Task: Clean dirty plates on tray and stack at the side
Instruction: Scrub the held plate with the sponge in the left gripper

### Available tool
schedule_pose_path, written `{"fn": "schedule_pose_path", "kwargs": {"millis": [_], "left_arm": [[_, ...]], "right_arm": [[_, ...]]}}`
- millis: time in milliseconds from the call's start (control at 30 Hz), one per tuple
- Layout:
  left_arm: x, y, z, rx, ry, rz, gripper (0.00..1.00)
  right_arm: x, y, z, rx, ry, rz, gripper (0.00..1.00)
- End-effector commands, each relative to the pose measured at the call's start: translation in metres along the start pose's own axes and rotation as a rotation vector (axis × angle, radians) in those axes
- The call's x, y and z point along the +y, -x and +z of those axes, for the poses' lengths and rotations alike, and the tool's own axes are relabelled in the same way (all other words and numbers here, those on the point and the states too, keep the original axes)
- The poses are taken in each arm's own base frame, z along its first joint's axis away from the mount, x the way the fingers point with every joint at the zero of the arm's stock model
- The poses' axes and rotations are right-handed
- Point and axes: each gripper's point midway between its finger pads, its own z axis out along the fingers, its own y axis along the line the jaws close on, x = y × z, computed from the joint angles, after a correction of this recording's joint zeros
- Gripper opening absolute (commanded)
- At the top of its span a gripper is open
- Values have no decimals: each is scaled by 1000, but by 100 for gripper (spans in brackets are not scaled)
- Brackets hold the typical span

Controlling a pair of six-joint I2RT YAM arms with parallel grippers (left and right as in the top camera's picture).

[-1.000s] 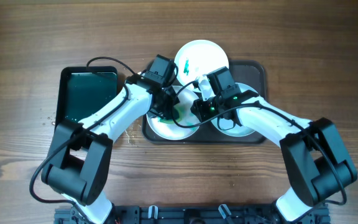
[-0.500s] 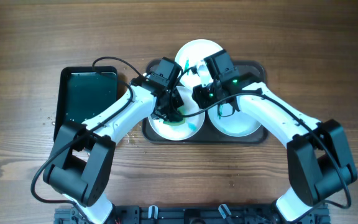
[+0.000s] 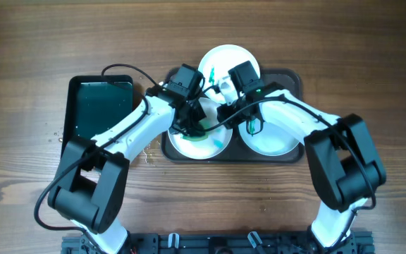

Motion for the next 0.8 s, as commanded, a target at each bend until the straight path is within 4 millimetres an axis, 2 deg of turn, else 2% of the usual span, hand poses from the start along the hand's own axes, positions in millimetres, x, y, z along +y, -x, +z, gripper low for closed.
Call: {"fn": "schedule_pose_path", "kwargs": {"millis": [0,33,67,100,133,233,267,333,367,433,567,633,733,767], "left_arm": [[4,1,4,5,8,8,4],[4,1,4,5,8,8,4],[3,0,4,7,7,8,4],[2,-1,4,14,0,9,4],[0,-3,4,25,-11,8,4],[-8,-5,3,41,-50,13,7],[-10,-6,4,40,-54,16,11],[-12,-7,4,38,-57,25,22],[-13,-9,4,41,-56,29,31],[-13,-10,4,39,-53,33,71],[-10,-9,4,33,-39,32,76],[-10,-10,5,34,-38,33,72],[3,-14,10,34,-1,29,70],[5,-15,12,37,5,29,61]], "right_arm": [[2,-11,10,38,33,1,36],[2,-11,10,38,33,8,33],[2,-11,10,39,32,13,23],[2,-11,10,39,32,31,8],[2,-11,10,39,32,41,4],[2,-10,10,37,32,53,4],[2,-10,10,35,31,55,4],[2,-9,10,34,31,62,4],[2,-9,10,33,31,72,4],[2,-9,10,31,30,75,4],[2,-8,10,30,31,75,4],[2,-8,10,27,31,75,4],[2,-8,10,28,31,76,4],[2,-8,10,28,31,77,4]]}}
